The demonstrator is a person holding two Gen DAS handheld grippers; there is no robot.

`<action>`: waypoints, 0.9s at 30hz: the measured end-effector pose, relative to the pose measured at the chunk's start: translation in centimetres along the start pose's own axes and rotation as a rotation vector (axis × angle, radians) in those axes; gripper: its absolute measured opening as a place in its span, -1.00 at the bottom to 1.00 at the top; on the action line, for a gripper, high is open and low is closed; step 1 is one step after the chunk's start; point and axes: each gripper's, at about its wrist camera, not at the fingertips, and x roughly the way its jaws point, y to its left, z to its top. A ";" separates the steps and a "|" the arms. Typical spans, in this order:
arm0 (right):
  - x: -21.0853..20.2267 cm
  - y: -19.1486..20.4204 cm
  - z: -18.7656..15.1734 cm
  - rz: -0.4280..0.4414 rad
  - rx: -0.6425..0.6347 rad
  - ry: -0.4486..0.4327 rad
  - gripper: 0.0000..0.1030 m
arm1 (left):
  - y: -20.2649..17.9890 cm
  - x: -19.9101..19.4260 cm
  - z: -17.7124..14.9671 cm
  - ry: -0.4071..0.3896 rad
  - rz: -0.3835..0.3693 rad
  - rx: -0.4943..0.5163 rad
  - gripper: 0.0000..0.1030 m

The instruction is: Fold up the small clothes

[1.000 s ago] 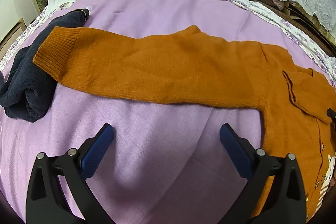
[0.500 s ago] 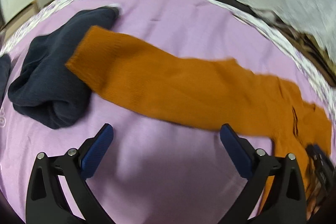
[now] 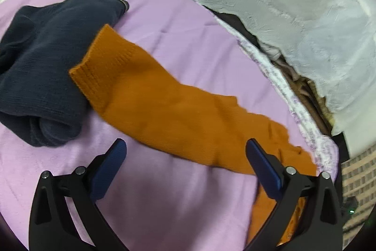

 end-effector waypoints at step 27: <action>1.6 -1.8 -0.2 0.066 0.122 0.068 -0.19 | 5.8 2.0 2.5 -0.087 -0.085 -0.306 -0.07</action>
